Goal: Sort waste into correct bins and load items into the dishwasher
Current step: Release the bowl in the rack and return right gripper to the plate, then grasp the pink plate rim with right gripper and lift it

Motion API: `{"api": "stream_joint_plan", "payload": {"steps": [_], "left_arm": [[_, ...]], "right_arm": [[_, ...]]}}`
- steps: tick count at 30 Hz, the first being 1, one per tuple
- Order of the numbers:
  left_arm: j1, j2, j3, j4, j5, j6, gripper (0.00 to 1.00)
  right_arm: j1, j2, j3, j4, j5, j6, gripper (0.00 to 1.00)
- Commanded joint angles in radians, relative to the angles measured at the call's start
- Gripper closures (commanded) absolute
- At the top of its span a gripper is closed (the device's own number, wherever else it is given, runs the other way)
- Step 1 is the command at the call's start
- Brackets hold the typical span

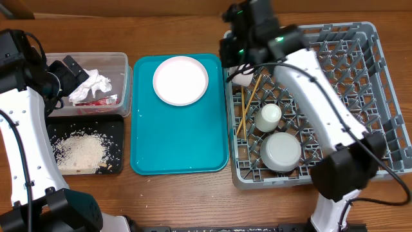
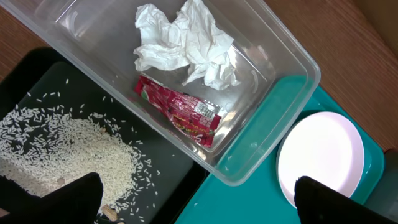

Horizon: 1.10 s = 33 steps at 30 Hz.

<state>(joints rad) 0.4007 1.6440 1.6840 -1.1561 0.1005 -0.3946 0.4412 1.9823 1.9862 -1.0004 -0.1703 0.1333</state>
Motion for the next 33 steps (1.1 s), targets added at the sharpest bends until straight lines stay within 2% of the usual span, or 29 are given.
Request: {"api": "stream_joint_plan", "payload": {"steps": [1, 6, 10, 15, 18, 19, 25, 29, 33], "left_arm": [[-0.002, 0.003, 0.013, 0.001, 0.003, -0.021, 0.00], [-0.002, 0.003, 0.013, 0.001, 0.003, -0.021, 0.00], [-0.002, 0.003, 0.013, 0.001, 0.003, -0.021, 0.00], [-0.002, 0.003, 0.013, 0.001, 0.003, -0.021, 0.00], [-0.002, 0.003, 0.013, 0.001, 0.003, -0.021, 0.00], [-0.002, 0.003, 0.013, 0.001, 0.003, -0.021, 0.00], [-0.002, 0.003, 0.013, 0.001, 0.003, -0.021, 0.00], [-0.002, 0.003, 0.013, 0.001, 0.003, -0.021, 0.00], [-0.002, 0.003, 0.013, 0.001, 0.003, -0.021, 0.00]], "right_arm": [[0.021, 0.060, -0.011, -0.006, 0.218, -0.007, 0.96], [0.013, 0.125, -0.011, -0.026, 0.317, 0.002, 0.95], [-0.024, 0.131, -0.010, -0.070, 0.463, 0.077, 0.95], [-0.072, 0.131, -0.010, -0.114, 0.460, 0.107, 0.95], [-0.082, 0.127, 0.008, -0.114, 0.373, 0.106, 0.94], [-0.078, 0.118, 0.034, -0.112, 0.262, 0.105, 0.90], [-0.031, 0.106, 0.116, -0.082, -0.021, 0.096, 0.83], [0.043, 0.107, 0.111, -0.026, -0.068, 0.086, 0.81], [0.130, 0.111, 0.108, 0.008, -0.060, -0.016, 0.72]]}}
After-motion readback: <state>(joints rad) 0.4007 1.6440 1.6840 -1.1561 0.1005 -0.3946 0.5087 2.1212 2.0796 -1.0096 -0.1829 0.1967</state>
